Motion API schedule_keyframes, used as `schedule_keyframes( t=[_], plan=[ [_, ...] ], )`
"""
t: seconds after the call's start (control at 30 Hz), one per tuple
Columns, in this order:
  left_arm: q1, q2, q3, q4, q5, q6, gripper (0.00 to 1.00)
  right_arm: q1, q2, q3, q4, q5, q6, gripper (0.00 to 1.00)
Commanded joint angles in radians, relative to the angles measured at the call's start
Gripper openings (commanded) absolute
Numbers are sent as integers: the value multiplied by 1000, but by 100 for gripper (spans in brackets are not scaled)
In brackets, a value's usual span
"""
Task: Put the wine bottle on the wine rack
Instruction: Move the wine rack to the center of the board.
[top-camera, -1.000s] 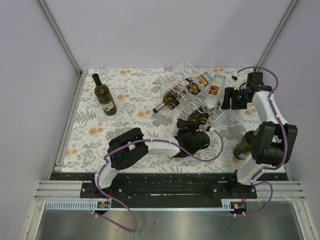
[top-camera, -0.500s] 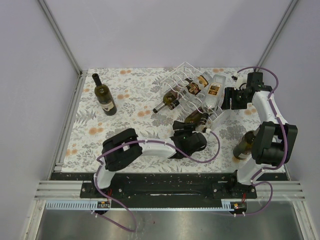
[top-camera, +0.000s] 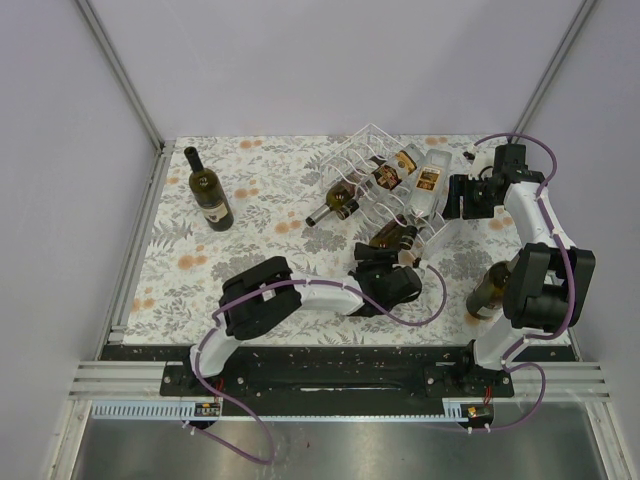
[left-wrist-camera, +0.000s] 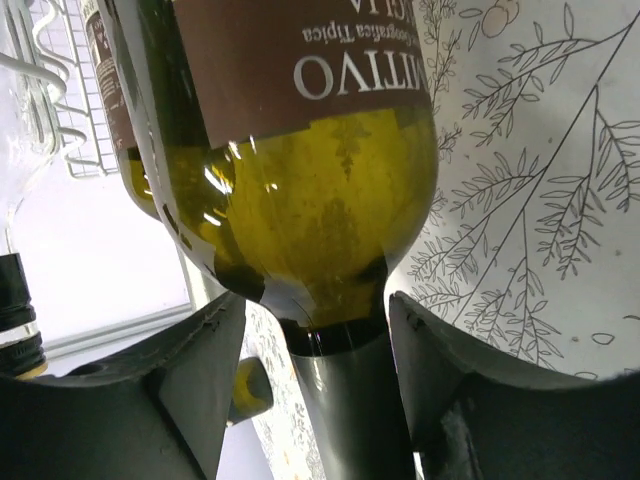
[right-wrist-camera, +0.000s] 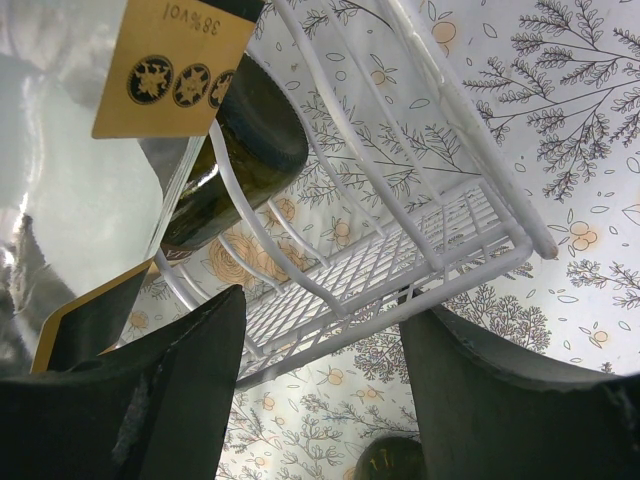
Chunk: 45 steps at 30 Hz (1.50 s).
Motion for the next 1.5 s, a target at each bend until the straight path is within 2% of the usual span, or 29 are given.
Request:
schedule_keyframes(
  t=[0.0, 0.57, 0.97, 1.47],
  plan=[
    [-5, 12, 84, 63, -5, 25, 64, 19, -14, 17, -30, -55, -3, 70],
    [-2, 54, 130, 135, -24, 85, 64, 19, -17, 27, -41, -55, -3, 70],
    [-2, -17, 40, 121, -20, 53, 64, 19, -32, 50, -64, -70, -3, 70],
    [-2, 2, 93, 104, -18, 59, 64, 19, -117, 165, -154, -10, -34, 79]
  ],
)
